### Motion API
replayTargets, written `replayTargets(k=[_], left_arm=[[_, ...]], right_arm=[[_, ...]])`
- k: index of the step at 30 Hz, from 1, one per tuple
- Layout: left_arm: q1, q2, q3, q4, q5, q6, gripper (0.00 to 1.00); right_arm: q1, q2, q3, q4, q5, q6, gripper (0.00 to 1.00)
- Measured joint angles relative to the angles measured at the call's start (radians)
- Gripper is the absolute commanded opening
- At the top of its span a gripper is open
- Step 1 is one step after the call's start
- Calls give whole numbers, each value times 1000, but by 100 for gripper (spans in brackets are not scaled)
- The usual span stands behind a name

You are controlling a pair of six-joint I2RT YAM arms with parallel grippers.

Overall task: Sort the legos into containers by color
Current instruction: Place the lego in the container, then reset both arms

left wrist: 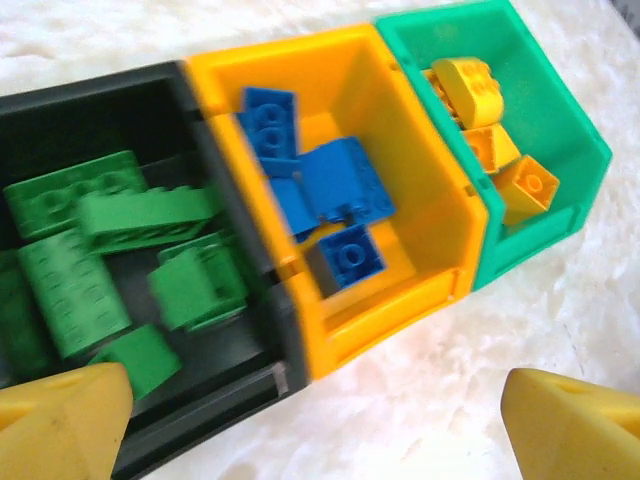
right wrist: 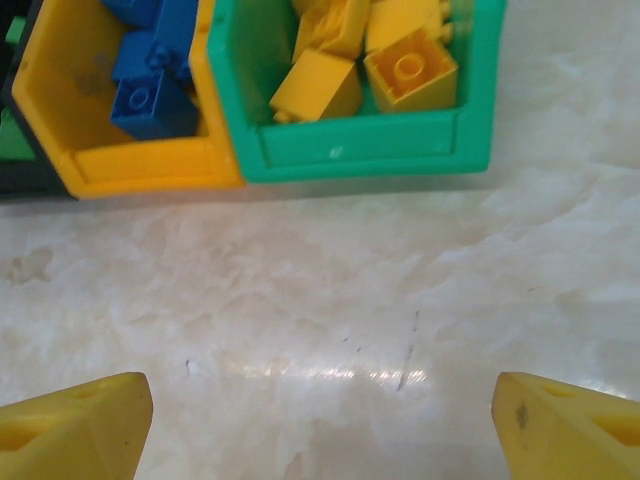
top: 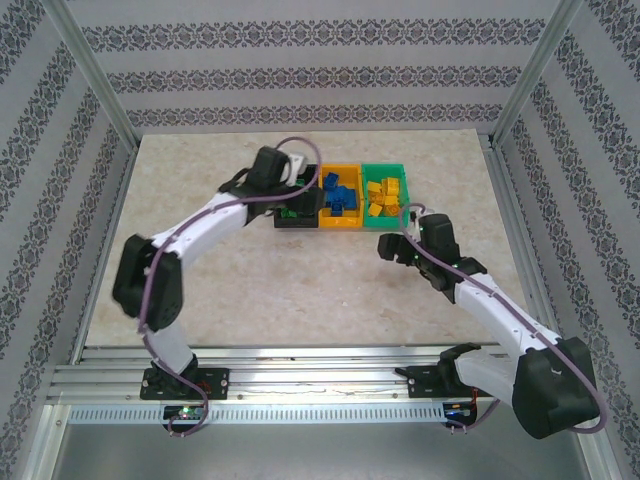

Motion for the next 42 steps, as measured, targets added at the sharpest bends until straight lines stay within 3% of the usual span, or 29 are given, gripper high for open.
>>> replayTargets(k=[4, 7, 13, 21, 29, 34, 39, 42], left_arm=[[99, -188, -307, 135, -35, -52, 100], [177, -292, -467, 164, -59, -86, 100], [295, -492, -633, 171, -143, -117, 100], [361, -665, -790, 301, -340, -91, 100], [365, -571, -927, 555, -476, 37, 100], [365, -402, -995, 870, -532, 117, 100], [378, -232, -1067, 1136, -536, 150, 100], [382, -214, -1072, 1202, -504, 166, 100]], right_arm=[[-88, -18, 26, -1, -8, -11, 89], [-145, -53, 39, 2, -5, -27, 98], [-181, -92, 36, 70, 104, -73, 98], [-181, -84, -151, 373, 359, -193, 98], [-200, 46, -296, 652, 389, -320, 98], [-207, 164, -295, 786, 356, -342, 98], [-207, 270, -288, 909, 299, -345, 98], [-207, 325, -285, 956, 277, -345, 98]])
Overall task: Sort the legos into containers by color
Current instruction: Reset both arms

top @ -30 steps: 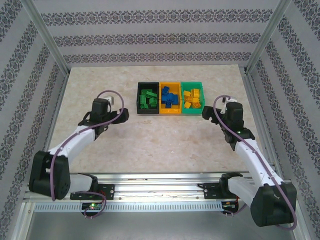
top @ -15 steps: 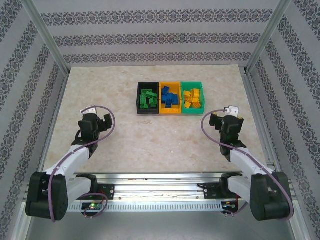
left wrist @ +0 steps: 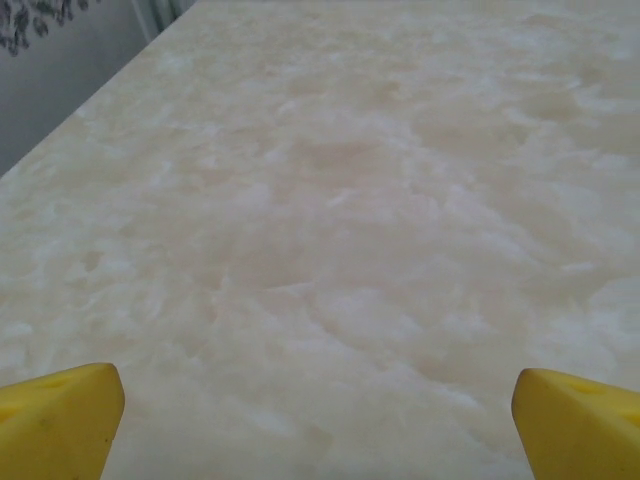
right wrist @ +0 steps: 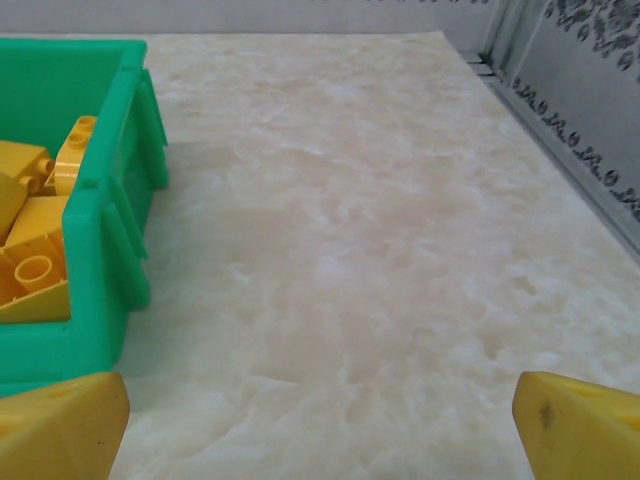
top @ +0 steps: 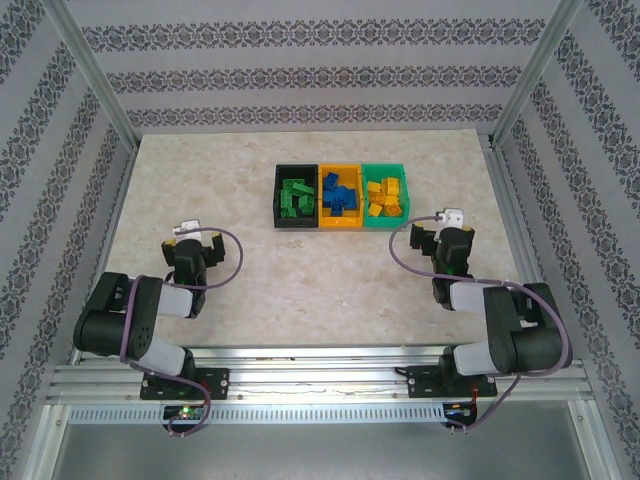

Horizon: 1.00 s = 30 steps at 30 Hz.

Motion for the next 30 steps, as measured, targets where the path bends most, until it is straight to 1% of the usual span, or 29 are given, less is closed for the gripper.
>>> replayTargets(k=[1, 3, 6, 12, 18, 30], left_arm=[[2, 11, 0, 39, 18, 9, 99], [2, 71, 10, 121, 60, 28, 99], [2, 85, 24, 98, 103, 41, 99], [8, 93, 112, 53, 153, 53, 99], [14, 93, 114, 40, 168, 59, 99], [15, 93, 114, 35, 169, 59, 99]], right_arm=[[0, 33, -2, 61, -14, -3, 98], [0, 84, 5, 101, -41, -4, 98], [0, 117, 5, 137, -84, -16, 98], [-19, 118, 6, 161, -175, -30, 98], [-26, 118, 6, 164, -197, -29, 98], [-26, 118, 9, 163, -198, -29, 98]])
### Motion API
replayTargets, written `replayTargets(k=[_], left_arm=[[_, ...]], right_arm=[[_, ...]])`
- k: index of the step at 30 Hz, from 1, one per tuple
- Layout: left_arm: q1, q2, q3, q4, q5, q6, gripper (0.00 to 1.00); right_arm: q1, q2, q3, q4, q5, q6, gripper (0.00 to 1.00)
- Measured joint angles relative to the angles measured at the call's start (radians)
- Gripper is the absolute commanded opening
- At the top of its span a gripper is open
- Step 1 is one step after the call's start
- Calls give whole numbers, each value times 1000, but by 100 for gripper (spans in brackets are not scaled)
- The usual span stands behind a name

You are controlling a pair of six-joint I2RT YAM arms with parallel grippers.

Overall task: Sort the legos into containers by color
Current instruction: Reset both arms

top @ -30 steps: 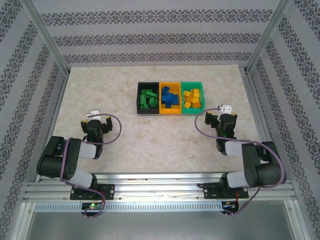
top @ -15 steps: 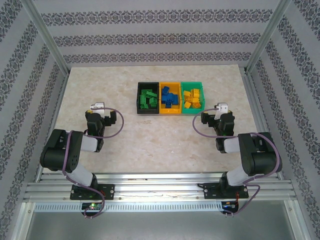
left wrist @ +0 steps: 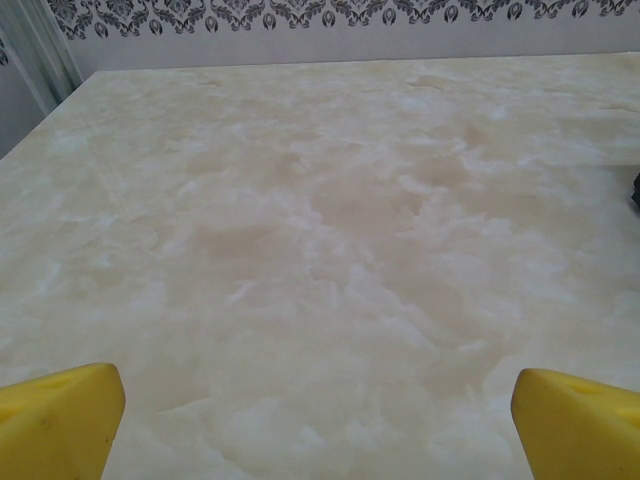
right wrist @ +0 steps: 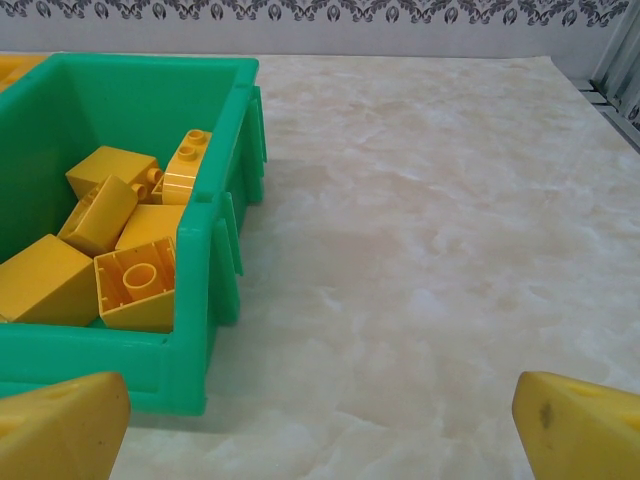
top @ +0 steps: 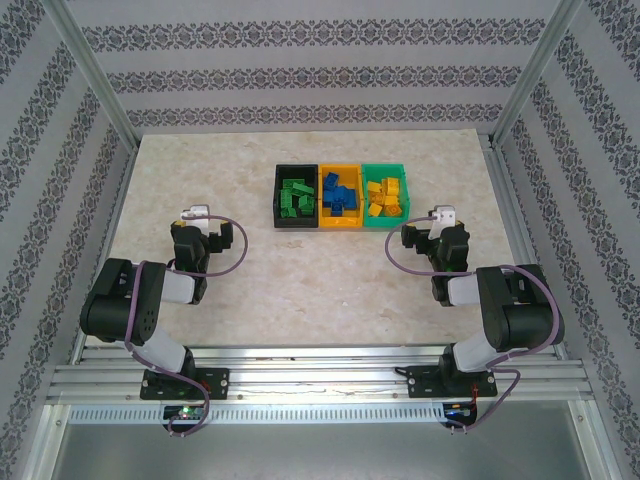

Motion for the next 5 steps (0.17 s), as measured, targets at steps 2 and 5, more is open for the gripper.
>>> replayTargets(k=[2, 5], left_arm=[[0, 0, 0, 0, 0, 0, 99], [0, 0, 0, -1, 0, 0, 99]], right_arm=[[0, 1, 13, -5, 0, 0, 98], [0, 1, 27, -4, 1, 0, 98]])
